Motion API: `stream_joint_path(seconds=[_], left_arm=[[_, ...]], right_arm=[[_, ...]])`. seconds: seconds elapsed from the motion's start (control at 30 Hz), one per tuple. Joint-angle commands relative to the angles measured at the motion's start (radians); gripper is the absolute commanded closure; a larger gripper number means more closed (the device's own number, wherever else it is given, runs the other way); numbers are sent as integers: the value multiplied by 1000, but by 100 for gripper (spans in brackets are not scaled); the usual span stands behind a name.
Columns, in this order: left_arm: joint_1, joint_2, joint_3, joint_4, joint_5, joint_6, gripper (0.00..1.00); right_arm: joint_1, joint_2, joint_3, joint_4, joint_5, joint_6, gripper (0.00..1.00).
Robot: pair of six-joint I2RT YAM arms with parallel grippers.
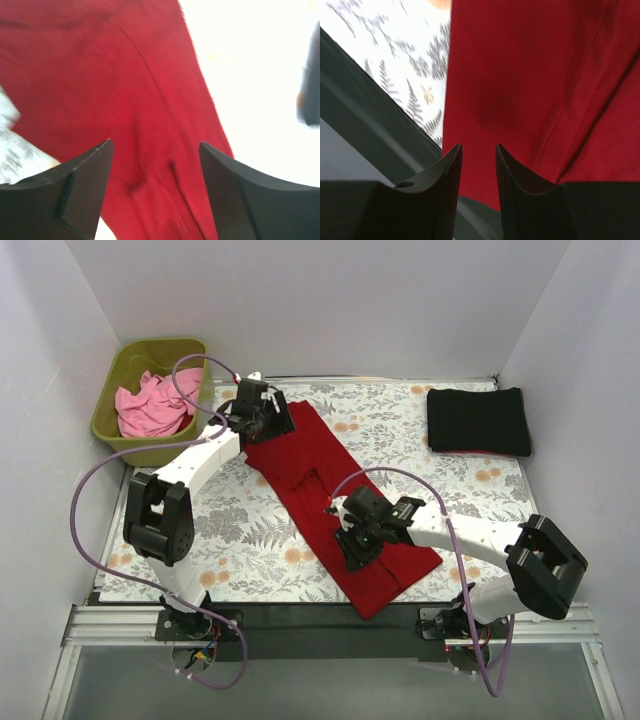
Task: Fold and stack the t-shirts
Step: Fold the tshirt
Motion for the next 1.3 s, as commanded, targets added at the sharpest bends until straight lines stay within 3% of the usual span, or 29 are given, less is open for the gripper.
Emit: stream_joint_path(seconds=[0.0, 0.23, 0.47, 0.6, 0.77, 0.9, 1.03, 1.17, 1.27], left_arm=[[-58, -28, -109, 16, -13, -65, 39], [-66, 114, -140, 39, -27, -86, 47], [-54, 298, -14, 22, -67, -40, 47], [-20, 433, 139, -32, -82, 3, 47], [25, 636, 485, -124, -55, 69, 45], [36, 752, 656, -141, -6, 118, 36], [39, 695, 624, -69, 63, 135, 23], [37, 518, 487, 23, 96, 132, 19], [36, 351, 382, 48, 105, 112, 18]], right_arm=[[10, -26, -41, -47, -55, -12, 67], [43, 49, -24, -38, -104, -20, 66], [63, 202, 29, 83, -198, 20, 67], [82, 313, 115, 122, -250, 42, 66], [106, 445, 253, 209, -314, 109, 65], [118, 521, 396, 223, -292, 120, 63], [117, 480, 410, 215, -236, 109, 61], [95, 365, 341, 188, -152, 103, 51], [62, 243, 258, 171, -71, 97, 51]])
